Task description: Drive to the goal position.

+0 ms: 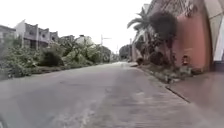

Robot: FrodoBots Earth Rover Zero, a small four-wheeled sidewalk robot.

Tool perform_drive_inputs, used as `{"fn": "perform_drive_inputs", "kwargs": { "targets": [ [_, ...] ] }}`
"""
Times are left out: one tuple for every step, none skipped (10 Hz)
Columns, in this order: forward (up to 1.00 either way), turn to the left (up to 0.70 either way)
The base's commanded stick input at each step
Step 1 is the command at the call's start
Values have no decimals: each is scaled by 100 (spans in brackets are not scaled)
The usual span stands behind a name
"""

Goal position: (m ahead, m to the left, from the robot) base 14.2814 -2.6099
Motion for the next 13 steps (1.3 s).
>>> {"fn": "perform_drive_inputs", "kwargs": {
  "targets": [
    [100,0],
    [100,0],
    [100,0],
    [100,0],
    [100,0],
    [100,0],
    [100,0],
    [100,0],
    [100,0],
    [100,0],
    [100,0],
    [100,0],
    [100,-1]
  ]
}}
